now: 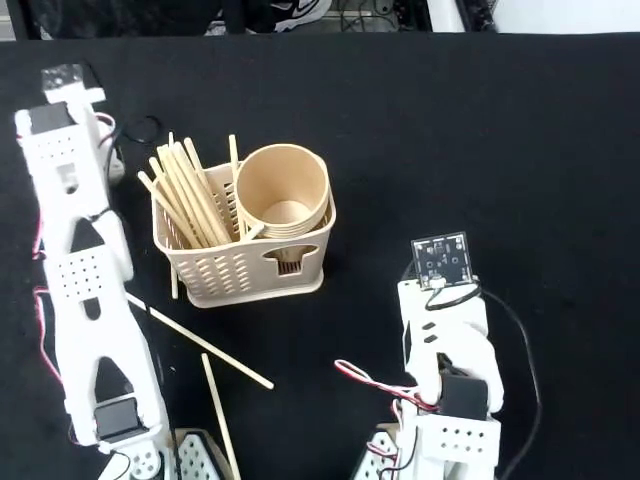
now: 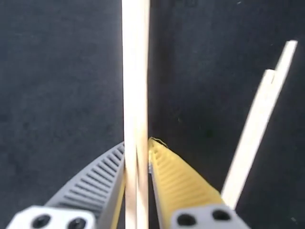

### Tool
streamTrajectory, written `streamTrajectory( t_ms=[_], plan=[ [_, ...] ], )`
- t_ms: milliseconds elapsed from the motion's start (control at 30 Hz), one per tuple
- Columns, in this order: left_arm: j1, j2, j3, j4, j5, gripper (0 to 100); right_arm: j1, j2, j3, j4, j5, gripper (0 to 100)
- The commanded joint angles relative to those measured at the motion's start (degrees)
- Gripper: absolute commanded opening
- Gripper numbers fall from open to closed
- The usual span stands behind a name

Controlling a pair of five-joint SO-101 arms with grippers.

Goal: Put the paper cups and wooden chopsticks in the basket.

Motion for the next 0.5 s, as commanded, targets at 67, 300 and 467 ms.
streamTrajectory(
  t_ms=[67, 300, 467],
  plan=[
    [-0.22, -29.01, 28.62, 0.44, 2.55, 3, -0.62, -1.89, -0.22, -1.05, 0.62, 1.5],
    [0.40, -58.64, 51.56, -0.70, 2.20, 3, -0.62, -1.89, -0.22, -0.79, 0.62, 1.5],
    [0.48, -72.18, 59.03, -9.76, 2.20, 3, -0.62, -1.89, -0.22, -0.79, 0.62, 1.5]
  ],
)
